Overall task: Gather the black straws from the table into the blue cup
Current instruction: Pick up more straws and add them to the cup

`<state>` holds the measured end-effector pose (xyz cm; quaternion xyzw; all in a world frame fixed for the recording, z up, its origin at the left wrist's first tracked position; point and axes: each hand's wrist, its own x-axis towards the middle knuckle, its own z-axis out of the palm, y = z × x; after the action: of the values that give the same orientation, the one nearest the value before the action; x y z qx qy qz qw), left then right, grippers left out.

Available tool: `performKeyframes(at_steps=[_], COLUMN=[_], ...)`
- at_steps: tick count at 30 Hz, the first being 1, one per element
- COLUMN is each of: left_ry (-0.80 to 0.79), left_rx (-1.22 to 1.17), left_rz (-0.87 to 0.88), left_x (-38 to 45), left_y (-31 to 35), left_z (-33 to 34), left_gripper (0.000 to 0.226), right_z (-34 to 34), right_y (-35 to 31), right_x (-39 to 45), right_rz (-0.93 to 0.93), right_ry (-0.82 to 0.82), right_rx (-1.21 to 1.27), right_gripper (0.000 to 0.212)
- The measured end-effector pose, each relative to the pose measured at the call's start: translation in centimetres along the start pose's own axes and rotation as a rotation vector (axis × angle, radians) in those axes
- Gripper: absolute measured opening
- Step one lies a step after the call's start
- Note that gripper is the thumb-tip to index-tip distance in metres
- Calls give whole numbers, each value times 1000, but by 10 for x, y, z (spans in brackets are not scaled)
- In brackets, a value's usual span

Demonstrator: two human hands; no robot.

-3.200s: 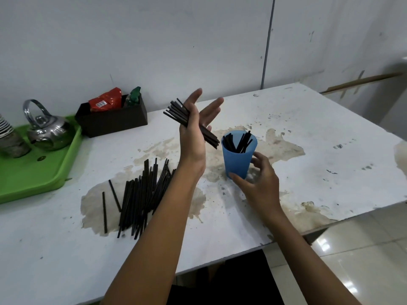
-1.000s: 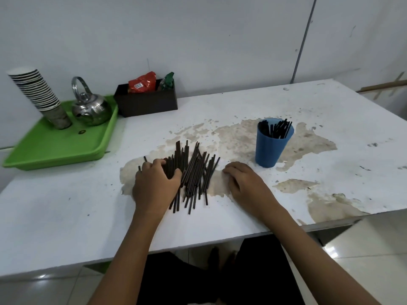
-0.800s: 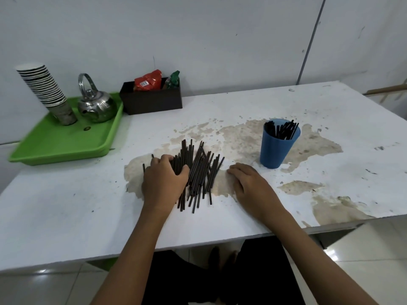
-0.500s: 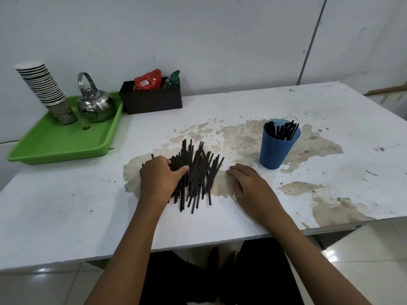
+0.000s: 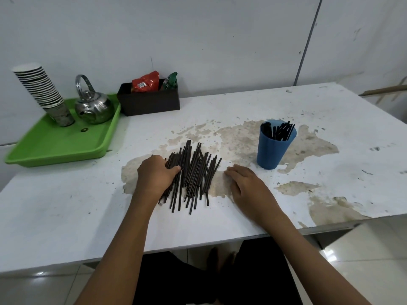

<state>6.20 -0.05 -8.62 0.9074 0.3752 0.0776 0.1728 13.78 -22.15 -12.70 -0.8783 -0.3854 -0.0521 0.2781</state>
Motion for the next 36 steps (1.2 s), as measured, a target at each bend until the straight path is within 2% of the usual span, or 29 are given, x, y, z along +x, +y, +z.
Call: performKeyframes(at_steps=[13, 18, 23, 27, 31, 36], left_ry=[-199, -292, -407, -384, -327, -295], left_rx=[-304, -582, -1111, -1336, -1454, -1382], left_rz=[-24, -23, 26, 50, 110, 282], left_x=[3, 2, -5, -5, -9, -15], left_y=[-16, -10, 10, 39, 77, 113], left_z=[-7, -13, -10, -5, 5, 29], left_gripper=[35, 30, 22, 19, 21, 21], right_z=[0, 1, -7, -17, -26, -37], right_y=[1, 6, 8, 4, 7, 6], right_x=[0, -3, -3, -10, -16, -16], right_rz=[33, 54, 73, 165, 200, 265], right_ry=[-18, -25, 66, 140, 196, 209], right_rx=[49, 100, 296, 534, 613, 748], right_gripper=[33, 34, 37, 39, 42, 45])
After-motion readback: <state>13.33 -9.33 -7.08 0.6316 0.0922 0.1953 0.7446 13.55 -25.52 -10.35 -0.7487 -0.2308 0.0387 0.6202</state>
